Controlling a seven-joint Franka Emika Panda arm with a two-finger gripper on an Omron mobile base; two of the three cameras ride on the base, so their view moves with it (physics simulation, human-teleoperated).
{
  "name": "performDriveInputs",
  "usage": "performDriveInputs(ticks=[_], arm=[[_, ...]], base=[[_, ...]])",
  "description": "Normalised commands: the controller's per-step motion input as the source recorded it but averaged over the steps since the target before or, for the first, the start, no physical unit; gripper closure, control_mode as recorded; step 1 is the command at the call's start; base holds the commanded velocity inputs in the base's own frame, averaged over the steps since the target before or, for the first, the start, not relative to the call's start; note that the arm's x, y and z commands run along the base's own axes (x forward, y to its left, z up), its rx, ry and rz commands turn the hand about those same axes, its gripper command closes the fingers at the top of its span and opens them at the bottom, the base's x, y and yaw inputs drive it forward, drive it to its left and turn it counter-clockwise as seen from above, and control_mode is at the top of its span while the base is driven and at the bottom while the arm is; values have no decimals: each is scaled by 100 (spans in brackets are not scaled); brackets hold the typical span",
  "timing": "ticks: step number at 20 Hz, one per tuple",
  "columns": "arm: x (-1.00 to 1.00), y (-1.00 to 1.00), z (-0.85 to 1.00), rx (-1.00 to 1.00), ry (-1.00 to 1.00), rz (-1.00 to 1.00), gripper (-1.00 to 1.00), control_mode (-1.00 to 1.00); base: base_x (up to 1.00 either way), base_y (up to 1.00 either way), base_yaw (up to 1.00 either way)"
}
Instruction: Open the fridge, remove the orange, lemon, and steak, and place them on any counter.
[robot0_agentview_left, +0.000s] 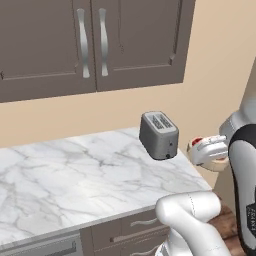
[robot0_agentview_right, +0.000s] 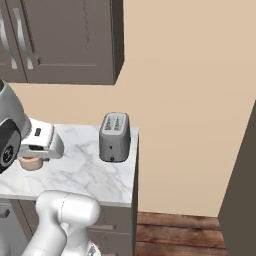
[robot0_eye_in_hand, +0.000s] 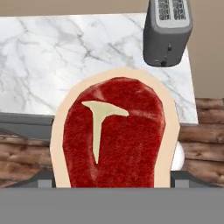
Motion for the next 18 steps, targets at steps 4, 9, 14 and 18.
performDriveInputs(ticks=[4, 9, 14, 18], arm=[[34, 39, -55, 0, 19, 26, 100, -100], [27, 53, -40, -4, 1, 21, 100, -100], [34, 39, -4, -1, 0, 14, 100, -100], [45, 18, -3, 0, 0, 7, 100, -100]], base=[[0, 0, 0], [0, 0, 0], [0, 0, 0], [0, 0, 0]])
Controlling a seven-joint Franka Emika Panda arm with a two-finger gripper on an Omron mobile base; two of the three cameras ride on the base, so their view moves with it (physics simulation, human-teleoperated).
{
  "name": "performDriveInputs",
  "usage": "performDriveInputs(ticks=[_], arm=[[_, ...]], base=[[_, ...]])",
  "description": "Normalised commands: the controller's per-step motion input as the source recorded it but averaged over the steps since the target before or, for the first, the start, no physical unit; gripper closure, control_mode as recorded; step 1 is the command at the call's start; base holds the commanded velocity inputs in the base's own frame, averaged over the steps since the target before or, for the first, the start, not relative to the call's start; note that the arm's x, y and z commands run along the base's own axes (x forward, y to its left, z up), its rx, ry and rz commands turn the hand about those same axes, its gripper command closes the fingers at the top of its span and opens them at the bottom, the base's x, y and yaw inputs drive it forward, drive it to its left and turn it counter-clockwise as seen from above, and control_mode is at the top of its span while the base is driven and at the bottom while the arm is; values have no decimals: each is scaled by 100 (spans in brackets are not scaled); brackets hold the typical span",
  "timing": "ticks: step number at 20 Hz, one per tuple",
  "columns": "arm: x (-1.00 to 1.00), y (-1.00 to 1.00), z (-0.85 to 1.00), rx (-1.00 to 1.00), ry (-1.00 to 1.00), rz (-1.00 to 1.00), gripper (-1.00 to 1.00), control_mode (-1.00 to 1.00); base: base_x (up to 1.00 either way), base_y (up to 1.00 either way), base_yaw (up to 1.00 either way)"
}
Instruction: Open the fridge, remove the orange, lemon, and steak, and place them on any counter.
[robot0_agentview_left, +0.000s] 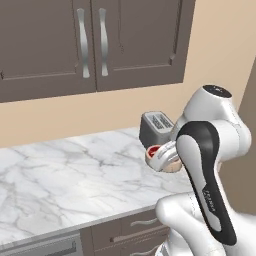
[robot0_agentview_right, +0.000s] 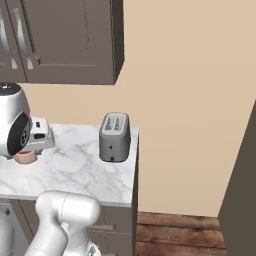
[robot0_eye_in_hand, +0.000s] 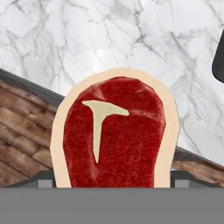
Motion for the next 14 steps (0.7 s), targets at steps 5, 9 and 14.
performDriveInputs(ticks=[5, 9, 14], arm=[[58, 20, -18, 0, 4, 4, 100, -100], [44, 31, -39, -1, 0, 1, 100, -100], [31, 31, -56, -5, 0, 0, 100, -100]], base=[[0, 0, 0], [0, 0, 0], [0, 0, 0]])
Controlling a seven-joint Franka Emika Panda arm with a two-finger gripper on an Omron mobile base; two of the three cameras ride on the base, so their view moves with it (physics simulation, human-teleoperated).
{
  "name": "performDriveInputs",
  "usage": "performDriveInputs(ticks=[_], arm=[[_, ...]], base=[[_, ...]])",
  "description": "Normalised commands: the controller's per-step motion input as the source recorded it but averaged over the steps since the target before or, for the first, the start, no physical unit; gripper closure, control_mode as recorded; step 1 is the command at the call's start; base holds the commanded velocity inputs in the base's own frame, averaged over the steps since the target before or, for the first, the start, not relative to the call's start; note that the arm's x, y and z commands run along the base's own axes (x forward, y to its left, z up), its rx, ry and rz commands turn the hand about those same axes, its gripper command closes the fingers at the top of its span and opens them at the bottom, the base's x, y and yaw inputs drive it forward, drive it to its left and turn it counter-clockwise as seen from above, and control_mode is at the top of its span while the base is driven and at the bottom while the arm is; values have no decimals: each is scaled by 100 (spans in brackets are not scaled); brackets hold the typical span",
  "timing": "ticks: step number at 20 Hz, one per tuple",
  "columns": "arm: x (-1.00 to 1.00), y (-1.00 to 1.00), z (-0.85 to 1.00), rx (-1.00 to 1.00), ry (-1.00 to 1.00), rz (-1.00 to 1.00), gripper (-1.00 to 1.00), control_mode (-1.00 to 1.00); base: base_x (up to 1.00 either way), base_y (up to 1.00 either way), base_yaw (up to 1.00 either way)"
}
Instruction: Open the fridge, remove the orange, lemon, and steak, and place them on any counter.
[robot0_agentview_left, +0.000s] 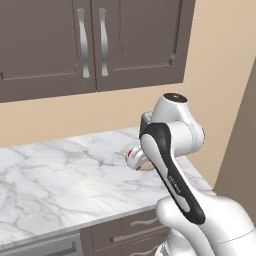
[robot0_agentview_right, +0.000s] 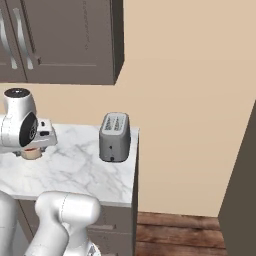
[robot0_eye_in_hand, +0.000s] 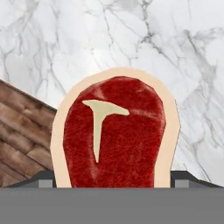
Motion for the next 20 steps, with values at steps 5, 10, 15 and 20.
performDriveInputs(ticks=[5, 10, 15, 20], arm=[[32, 27, -57, -7, 0, 0, 100, -100], [52, 6, -36, -3, 0, 0, 100, -100], [52, 0, -40, -4, 0, 0, 100, -100], [40, 5, -37, -2, 0, 0, 100, -100]], base=[[0, 0, 0], [0, 0, 0], [0, 0, 0], [0, 0, 0]])
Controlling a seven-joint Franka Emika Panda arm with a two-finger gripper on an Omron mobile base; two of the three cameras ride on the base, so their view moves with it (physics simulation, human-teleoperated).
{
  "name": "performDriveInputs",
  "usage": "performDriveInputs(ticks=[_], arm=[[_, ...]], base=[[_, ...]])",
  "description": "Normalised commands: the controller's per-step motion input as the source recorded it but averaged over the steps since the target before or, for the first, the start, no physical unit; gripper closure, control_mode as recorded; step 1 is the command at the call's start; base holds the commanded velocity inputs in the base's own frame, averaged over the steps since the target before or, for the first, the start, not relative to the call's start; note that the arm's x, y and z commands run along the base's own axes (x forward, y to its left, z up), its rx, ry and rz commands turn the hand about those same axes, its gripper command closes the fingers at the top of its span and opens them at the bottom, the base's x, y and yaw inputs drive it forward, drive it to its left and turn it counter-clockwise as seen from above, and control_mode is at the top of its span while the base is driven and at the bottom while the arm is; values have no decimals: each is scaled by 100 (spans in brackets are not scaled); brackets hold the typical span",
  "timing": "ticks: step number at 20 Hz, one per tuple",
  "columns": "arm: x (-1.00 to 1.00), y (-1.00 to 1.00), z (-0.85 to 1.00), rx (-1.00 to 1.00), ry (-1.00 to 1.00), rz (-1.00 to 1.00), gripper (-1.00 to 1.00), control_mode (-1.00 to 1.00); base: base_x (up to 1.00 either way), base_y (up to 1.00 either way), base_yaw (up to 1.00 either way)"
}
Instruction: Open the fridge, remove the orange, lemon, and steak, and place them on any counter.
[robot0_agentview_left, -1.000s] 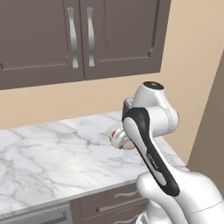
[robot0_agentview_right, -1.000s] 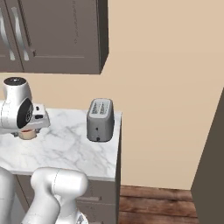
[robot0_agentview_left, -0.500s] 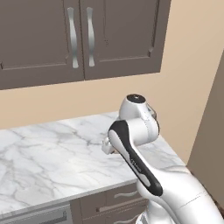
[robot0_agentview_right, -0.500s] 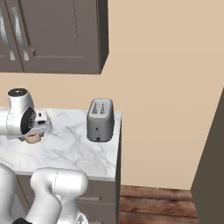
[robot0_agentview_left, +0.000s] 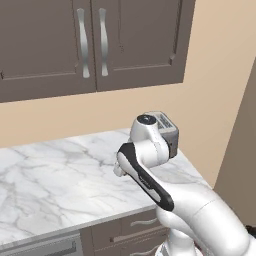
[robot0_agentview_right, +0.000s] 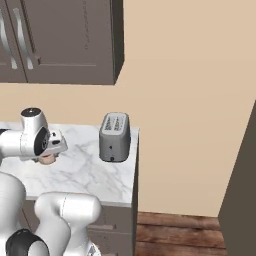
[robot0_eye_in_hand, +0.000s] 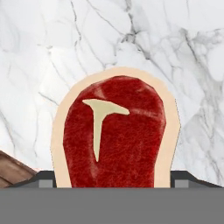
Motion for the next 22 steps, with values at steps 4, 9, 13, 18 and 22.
performDriveInputs(ticks=[4, 9, 13, 18, 22], arm=[[26, 11, -28, 0, 0, 0, 100, -100], [27, 1, -21, 0, 0, 0, 100, -100], [20, 0, -8, 0, 0, 0, 100, -100], [25, 0, -16, 0, 0, 0, 100, -100], [29, 0, -24, 0, 0, 0, 100, -100]], base=[[0, 0, 0], [0, 0, 0], [0, 0, 0], [0, 0, 0], [0, 0, 0]])
